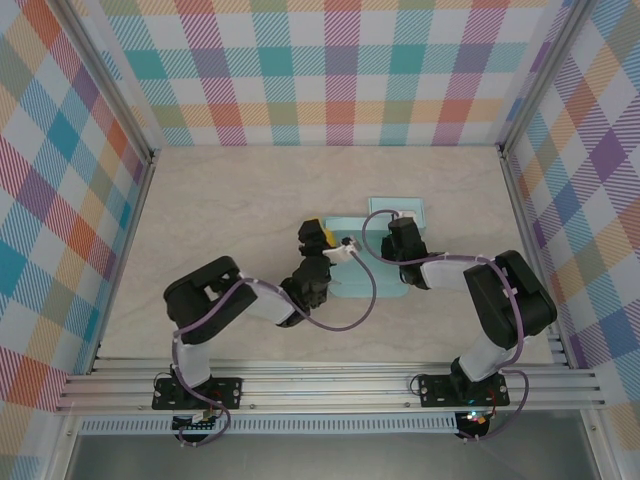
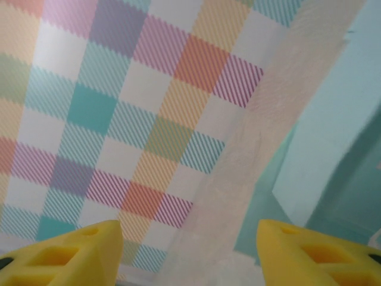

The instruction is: Fold the paper box

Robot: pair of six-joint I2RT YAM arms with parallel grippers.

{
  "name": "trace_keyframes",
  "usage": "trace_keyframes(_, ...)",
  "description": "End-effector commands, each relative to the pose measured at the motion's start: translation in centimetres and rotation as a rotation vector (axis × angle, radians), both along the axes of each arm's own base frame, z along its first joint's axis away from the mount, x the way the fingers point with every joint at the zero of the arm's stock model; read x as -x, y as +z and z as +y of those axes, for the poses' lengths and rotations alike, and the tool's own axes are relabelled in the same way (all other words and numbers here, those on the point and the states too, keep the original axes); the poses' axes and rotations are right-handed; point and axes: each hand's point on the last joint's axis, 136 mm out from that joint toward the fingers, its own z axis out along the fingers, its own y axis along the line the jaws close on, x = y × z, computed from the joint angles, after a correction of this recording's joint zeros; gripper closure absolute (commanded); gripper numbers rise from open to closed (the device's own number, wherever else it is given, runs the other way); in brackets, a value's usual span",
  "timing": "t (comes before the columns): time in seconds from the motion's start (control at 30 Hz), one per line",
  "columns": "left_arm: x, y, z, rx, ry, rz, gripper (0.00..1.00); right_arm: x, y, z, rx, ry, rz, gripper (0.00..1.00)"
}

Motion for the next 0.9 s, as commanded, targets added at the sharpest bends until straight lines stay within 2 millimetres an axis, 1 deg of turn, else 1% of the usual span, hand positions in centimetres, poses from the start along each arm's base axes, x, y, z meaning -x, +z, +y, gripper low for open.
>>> trace_keyframes(0.0,1.6,1.1,3.6,0.3,0.124,0.064,0.38,0.1,0.7,0.4,-0.008,0.018,-0.029,1.0)
trace_keyframes(0.13,3.5,1.5,6.4,0.57,0.166,0.145,0.35,0.4,1.3,0.2,-0.018,0.021,-0.052,1.0)
trace_keyframes(0.17,3.9,1.6,7.2,0.636,0.183,0.153,0.32,0.5,1.5,0.2,-0.017,0.021,-0.053,1.0)
trace_keyframes(0.27,4.6,1.9,9.6,0.804,0.25,0.194,0.21,0.8,2.2,0.2,-0.019,0.031,-0.053,1.0)
trace_keyframes(0.33,4.8,2.1,11.4,0.912,0.314,0.205,0.06,1.0,2.8,0.3,-0.021,0.044,-0.054,1.0)
trace_keyframes(0.37,4.9,2.3,12.3,0.975,0.346,0.21,0.0,1.1,3.0,0.3,-0.023,0.047,-0.053,1.0)
trace_keyframes(0.47,5.3,2.3,14.2,1.135,0.416,0.245,0.0,1.8,3.5,0.5,-0.03,0.075,-0.051,1.0)
trace_keyframes(0.5,5.4,2.2,14.5,1.181,0.43,0.263,0.0,2.0,3.6,0.7,-0.035,0.099,-0.053,1.0)
trace_keyframes(0.57,5.3,2.1,13.9,1.226,0.402,0.328,0.0,2.5,3.6,1.1,-0.047,0.131,-0.048,1.0)
trace_keyframes(0.63,5.2,2.3,12.4,1.253,0.342,0.403,0.0,2.8,3.6,1.3,-0.056,0.147,-0.041,1.0)
trace_keyframes(0.77,5.4,2.8,8.7,1.293,0.196,0.56,0.0,3.2,3.6,1.7,-0.081,0.164,-0.039,1.0)
trace_keyframes(0.87,5.4,2.5,6.5,1.345,0.145,0.653,0.0,3.4,3.6,1.6,-0.094,0.161,-0.045,1.0)
